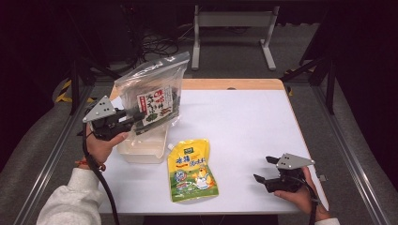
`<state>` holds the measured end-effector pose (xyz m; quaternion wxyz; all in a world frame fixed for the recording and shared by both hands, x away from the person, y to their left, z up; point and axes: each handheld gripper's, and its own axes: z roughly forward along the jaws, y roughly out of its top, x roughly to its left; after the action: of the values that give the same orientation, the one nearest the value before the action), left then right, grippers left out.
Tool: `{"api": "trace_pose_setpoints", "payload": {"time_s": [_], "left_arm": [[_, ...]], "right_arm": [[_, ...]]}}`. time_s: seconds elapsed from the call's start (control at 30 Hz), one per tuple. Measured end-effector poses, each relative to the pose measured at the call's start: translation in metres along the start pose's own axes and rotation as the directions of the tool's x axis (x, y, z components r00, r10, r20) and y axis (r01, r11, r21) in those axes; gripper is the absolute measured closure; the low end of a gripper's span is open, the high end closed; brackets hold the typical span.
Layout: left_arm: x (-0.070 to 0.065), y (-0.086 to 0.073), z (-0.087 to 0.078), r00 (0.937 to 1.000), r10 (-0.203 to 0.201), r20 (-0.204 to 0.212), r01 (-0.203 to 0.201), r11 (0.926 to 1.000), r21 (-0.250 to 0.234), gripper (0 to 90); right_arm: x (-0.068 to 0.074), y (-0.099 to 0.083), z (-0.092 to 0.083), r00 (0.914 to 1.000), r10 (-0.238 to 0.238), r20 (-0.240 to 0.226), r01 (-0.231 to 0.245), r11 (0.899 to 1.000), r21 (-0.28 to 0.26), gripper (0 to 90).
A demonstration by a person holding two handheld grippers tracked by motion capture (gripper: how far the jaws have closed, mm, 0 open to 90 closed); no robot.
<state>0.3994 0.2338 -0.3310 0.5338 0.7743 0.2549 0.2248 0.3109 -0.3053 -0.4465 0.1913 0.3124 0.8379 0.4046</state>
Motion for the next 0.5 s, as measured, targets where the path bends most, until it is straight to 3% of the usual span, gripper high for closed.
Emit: {"api": "trace_pose_setpoints", "payload": {"time_s": [0.2,0.33,0.5], "left_arm": [[0.012,-0.012,-0.006,0.9989,-0.025,-0.038,0.025,0.9997,-0.004,72.8],[0.015,-0.016,-0.006,0.9980,-0.014,-0.062,0.015,0.9997,0.019,72.8],[0.021,-0.024,-0.004,0.9989,-0.030,-0.036,0.030,0.9996,0.002,72.8]], "right_arm": [[-0.001,-0.001,0.002,0.9999,0.011,-0.006,-0.011,1.000,0.001,18.8],[0.000,0.000,0.003,1.0000,0.008,-0.005,-0.008,1.000,0.005,18.9],[0.000,0.000,0.003,0.9998,0.022,0.003,-0.022,1.000,-0.001,19.2]]}}
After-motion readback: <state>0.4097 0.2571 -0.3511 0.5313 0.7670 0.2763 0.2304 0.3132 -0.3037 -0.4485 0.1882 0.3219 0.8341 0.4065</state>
